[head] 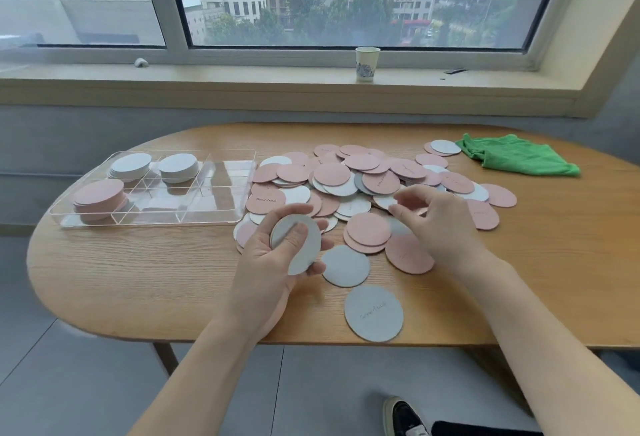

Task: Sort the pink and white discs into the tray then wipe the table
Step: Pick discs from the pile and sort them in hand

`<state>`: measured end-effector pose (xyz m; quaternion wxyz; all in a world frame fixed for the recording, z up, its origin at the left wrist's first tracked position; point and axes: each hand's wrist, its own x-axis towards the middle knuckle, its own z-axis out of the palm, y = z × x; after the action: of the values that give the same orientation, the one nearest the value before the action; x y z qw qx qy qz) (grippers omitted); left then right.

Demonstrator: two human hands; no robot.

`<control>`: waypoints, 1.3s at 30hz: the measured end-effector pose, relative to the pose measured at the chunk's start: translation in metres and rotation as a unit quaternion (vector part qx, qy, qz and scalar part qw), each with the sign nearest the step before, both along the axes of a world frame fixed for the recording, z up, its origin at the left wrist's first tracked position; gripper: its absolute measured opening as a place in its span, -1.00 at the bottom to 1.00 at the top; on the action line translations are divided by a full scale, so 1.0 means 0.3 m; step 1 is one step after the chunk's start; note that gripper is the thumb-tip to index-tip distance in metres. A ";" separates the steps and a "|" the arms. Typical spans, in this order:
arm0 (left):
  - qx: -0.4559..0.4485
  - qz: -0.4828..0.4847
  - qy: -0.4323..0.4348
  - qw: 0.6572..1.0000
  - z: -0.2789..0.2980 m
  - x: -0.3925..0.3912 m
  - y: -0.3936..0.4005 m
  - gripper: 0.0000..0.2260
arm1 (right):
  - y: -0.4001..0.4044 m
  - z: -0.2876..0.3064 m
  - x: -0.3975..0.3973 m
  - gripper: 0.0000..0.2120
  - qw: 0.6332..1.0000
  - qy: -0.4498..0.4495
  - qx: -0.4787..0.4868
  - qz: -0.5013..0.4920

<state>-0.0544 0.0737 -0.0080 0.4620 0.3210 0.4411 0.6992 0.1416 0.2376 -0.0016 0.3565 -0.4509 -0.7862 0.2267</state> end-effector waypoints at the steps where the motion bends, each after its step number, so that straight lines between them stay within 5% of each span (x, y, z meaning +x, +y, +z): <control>1: -0.001 0.001 -0.003 1.000 -0.001 0.017 0.006 -0.83 | 0.023 -0.002 0.023 -0.80 1.000 -0.020 -0.003 -0.021; 16: -0.013 0.032 0.059 0.998 -0.010 0.099 0.026 -0.78 | 0.115 -0.018 -0.063 -0.36 0.981 -0.117 -0.067 -0.137; 26: -0.012 0.023 0.052 0.998 -0.014 0.092 0.034 -0.75 | 0.118 -0.035 -0.016 -0.81 0.984 0.076 -0.119 -0.111; 33: -0.016 0.025 0.043 0.999 -0.005 0.095 0.034 -0.69 | 0.109 -0.041 0.088 -0.84 0.974 0.171 -0.119 -0.091; 39: -0.020 0.036 0.057 0.998 0.002 0.095 0.030 -0.55 | -0.034 0.068 0.079 -0.89 0.953 0.212 -0.187 0.112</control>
<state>-0.0258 0.0826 -0.0075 0.4171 0.3353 0.4917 0.6869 0.1654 0.2273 0.0188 0.3966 -0.3603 -0.6813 0.4987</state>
